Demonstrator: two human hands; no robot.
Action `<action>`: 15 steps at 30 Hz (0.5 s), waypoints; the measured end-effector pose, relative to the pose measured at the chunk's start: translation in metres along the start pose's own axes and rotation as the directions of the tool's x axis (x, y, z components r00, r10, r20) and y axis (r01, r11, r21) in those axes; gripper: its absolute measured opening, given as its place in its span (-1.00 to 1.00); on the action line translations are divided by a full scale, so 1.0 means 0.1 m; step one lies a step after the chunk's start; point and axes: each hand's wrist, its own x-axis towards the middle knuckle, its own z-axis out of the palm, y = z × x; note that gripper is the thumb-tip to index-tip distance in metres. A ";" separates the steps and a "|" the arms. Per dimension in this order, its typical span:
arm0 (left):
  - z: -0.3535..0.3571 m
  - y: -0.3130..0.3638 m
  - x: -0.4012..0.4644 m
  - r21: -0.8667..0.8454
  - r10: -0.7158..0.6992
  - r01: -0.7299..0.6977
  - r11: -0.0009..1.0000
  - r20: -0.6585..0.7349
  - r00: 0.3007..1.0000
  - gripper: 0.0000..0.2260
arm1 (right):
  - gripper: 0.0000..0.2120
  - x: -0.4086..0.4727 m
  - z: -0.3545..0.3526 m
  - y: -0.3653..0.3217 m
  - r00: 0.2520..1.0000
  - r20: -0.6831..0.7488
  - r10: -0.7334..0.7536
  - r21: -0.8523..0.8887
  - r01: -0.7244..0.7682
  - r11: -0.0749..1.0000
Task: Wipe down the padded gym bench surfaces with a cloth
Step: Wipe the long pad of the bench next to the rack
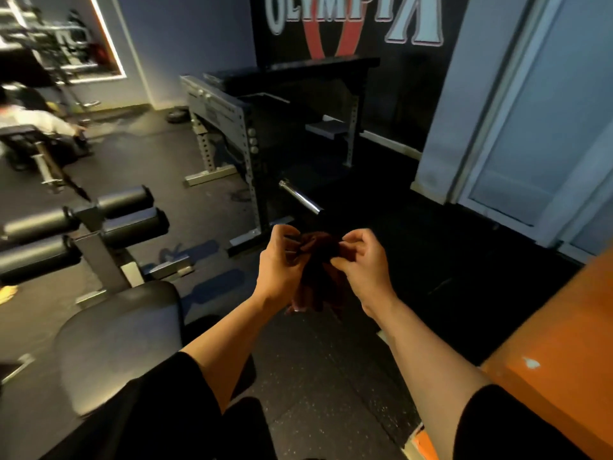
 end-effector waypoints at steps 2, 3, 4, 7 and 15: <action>-0.10 -0.05 0.13 0.015 -0.004 0.005 1.000 -0.066 0.998 -0.67 | -0.74 0.18 0.13 -0.03 0.997 0.058 -0.053 -0.043 0.055 0.998; -0.13 -0.07 0.21 0.018 0.002 -0.001 1.000 -0.086 0.996 -0.66 | -0.77 0.28 0.19 -0.04 0.993 0.084 -0.081 -0.064 0.087 0.994; -0.15 -0.08 0.31 0.020 0.011 -0.009 1.000 -0.104 0.994 -0.67 | -0.78 0.38 0.25 -0.05 0.989 0.110 -0.103 -0.073 0.112 0.991; -0.15 -0.12 0.71 -0.002 0.043 -0.044 0.999 -0.177 0.983 -0.76 | -0.71 0.76 0.38 -0.08 0.979 0.159 -0.124 -0.075 0.137 0.988; -0.34 -0.56 2.37 -0.018 0.145 -0.151 0.988 -0.183 0.972 -0.47 | -0.48 2.54 1.02 -0.15 0.945 0.291 -0.151 -0.100 0.187 0.977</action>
